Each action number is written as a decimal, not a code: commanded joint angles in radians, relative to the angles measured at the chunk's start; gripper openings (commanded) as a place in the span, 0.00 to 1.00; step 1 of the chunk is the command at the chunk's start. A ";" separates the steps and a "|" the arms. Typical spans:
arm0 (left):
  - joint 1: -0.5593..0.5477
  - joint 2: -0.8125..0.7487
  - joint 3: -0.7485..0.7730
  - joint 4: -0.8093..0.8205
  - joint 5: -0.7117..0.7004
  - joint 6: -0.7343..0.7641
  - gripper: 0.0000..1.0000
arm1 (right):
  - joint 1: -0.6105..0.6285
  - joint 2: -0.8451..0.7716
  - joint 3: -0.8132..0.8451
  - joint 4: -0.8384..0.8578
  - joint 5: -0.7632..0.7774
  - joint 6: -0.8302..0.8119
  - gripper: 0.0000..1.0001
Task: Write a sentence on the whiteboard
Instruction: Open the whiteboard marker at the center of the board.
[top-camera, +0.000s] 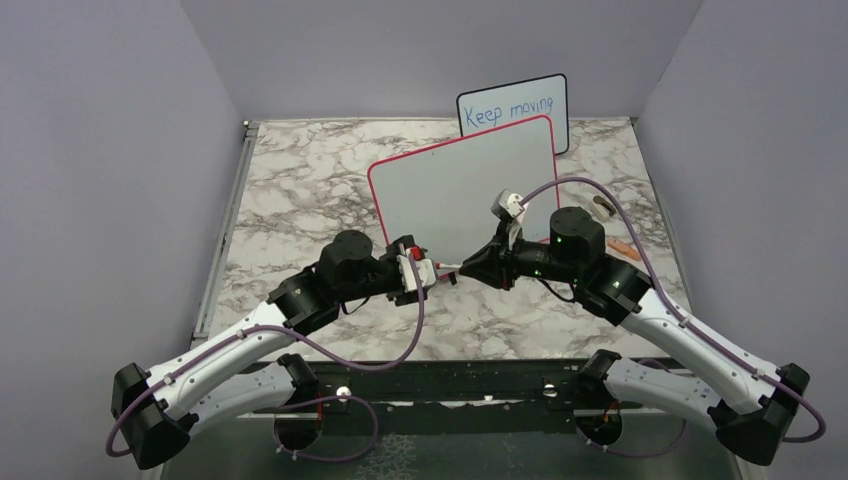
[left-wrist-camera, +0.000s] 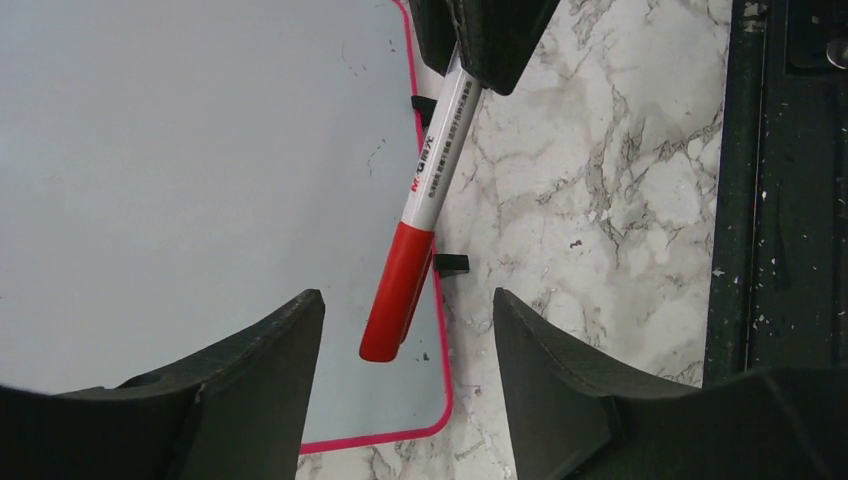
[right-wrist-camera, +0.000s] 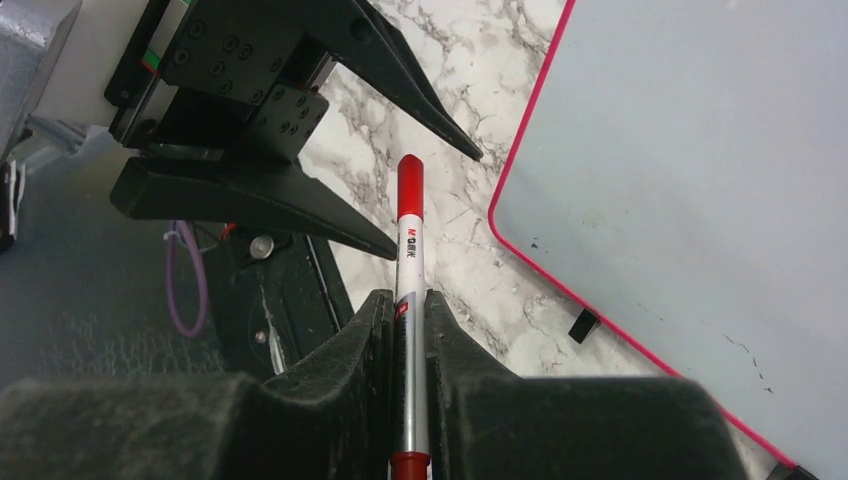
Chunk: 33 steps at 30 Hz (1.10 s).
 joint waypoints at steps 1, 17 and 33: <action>0.008 0.018 0.040 0.021 0.059 0.005 0.60 | 0.005 0.017 0.019 -0.043 -0.071 -0.081 0.01; 0.023 0.028 0.023 0.030 0.100 0.001 0.41 | 0.005 0.048 0.034 -0.038 -0.126 -0.086 0.00; 0.050 0.034 0.038 0.032 0.162 -0.002 0.02 | 0.005 0.084 0.062 -0.129 -0.136 -0.115 0.01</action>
